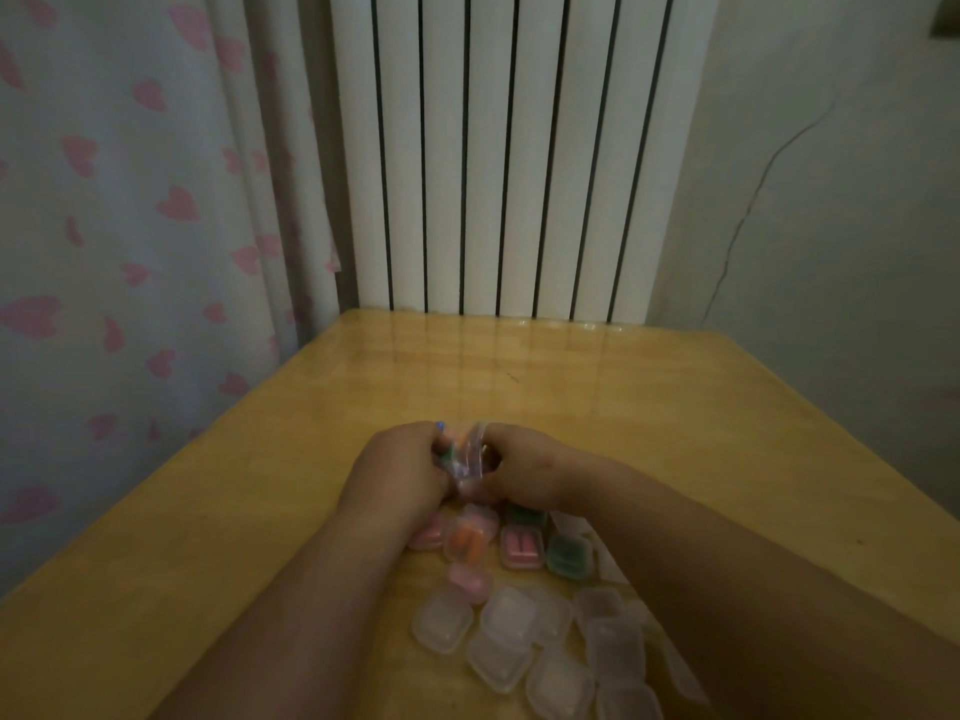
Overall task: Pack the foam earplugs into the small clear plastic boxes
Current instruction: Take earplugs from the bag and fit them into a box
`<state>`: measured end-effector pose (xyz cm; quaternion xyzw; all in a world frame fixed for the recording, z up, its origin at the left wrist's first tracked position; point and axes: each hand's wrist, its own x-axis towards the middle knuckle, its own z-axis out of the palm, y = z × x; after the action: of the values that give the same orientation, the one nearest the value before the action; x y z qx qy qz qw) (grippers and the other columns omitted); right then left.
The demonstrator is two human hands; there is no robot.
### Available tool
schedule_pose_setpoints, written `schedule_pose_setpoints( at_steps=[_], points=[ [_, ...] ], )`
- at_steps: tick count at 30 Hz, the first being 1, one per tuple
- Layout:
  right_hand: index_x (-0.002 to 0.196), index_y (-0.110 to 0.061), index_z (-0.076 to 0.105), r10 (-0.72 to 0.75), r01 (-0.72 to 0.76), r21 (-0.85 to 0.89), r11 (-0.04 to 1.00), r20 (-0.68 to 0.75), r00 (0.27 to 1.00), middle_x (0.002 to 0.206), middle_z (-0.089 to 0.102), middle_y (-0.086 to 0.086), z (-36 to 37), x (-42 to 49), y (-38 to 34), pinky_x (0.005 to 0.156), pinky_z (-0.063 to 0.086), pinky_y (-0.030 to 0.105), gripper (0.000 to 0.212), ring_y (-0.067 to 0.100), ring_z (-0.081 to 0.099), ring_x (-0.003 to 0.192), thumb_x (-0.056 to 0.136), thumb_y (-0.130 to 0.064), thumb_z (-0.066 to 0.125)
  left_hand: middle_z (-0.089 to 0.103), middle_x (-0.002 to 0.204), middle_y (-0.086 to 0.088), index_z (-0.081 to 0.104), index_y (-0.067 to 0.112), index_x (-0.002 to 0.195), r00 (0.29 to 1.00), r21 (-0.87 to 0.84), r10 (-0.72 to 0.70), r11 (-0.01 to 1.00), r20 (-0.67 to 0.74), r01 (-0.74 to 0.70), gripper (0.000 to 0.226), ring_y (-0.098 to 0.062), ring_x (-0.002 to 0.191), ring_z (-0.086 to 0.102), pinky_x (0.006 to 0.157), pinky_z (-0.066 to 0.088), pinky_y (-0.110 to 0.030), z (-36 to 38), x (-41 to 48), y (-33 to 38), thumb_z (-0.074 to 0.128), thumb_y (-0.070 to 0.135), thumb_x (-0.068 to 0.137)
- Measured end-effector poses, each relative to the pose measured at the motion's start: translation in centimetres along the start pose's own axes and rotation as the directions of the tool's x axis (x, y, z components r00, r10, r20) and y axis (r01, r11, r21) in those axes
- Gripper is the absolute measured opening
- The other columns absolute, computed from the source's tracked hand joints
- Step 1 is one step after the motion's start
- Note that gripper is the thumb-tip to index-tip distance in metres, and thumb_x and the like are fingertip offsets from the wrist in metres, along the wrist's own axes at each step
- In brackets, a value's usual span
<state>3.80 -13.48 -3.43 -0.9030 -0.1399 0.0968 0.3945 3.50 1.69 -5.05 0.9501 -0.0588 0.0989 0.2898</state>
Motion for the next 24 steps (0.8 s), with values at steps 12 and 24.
schedule_pose_setpoints(
  at_steps=[12, 24],
  points=[
    [0.105, -0.014, 0.059, -0.059, 0.057, 0.036, 0.998, 0.056, 0.997, 0.082, 0.054, -0.009, -0.05, -0.32, -0.3, 0.056, 0.042, 0.002, 0.022, 0.0, 0.051, 0.072, 0.088, -0.001, 0.064, 0.072, 0.091, -0.001, 0.071, 0.022, 0.093, 1.0, 0.05, 0.024, 0.998, -0.007, -0.024, 0.028, -0.022, 0.09, 0.066, 0.077, 0.052, -0.033, -0.06, 0.0, 0.1, 0.079, 0.039, 0.072],
    [0.1, -0.022, 0.06, -0.001, 0.001, 0.003, 1.0, 0.07, 0.998, 0.091, 0.059, -0.004, 0.15, 0.09, -0.19, 0.074, 0.046, 0.021, 0.021, 0.011, 0.056, 0.086, 0.087, -0.006, 0.065, 0.07, 0.114, 0.001, 0.056, 0.026, 0.133, 1.0, -0.011, -0.01, 1.0, -0.01, 0.01, 0.057, -0.019, 0.109, 0.06, 0.081, 0.042, -0.025, -0.55, -0.17, 0.17, 0.073, 0.019, 0.08]
  ],
)
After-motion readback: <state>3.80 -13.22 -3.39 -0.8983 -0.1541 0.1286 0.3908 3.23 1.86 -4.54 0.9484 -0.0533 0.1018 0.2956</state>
